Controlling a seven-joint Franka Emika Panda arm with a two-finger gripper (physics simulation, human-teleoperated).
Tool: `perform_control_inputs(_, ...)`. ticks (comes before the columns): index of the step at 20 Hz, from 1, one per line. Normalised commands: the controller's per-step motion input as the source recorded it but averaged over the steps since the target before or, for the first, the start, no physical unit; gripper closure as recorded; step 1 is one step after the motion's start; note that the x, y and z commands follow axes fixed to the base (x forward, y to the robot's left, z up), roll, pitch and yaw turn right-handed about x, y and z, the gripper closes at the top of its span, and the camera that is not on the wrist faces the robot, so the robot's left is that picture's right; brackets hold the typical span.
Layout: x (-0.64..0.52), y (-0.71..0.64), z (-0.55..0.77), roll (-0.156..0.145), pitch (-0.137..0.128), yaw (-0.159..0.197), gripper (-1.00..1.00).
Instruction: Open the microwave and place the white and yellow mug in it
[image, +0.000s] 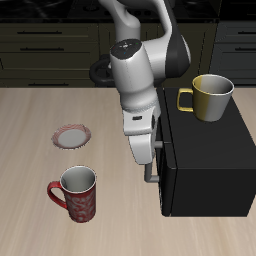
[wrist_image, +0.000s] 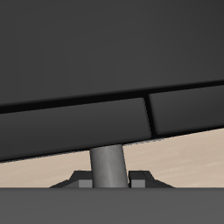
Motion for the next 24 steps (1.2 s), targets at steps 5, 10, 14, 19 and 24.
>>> perform_control_inputs(5, -0.09, -0.03, 0.04, -0.003, 0.007, -0.068, 1.00)
perform_control_inputs(10, -0.04, -0.16, 0.02, -0.057, 0.012, -0.127, 1.00)
perform_control_inputs(14, -0.04, -0.09, 0.04, -0.020, -0.004, -0.063, 1.00)
perform_control_inputs(19, -0.14, -0.24, 0.19, -0.038, -0.037, -0.135, 1.00)
perform_control_inputs(24, 0.03, -0.12, -0.07, -0.014, -0.010, -0.098, 1.00)
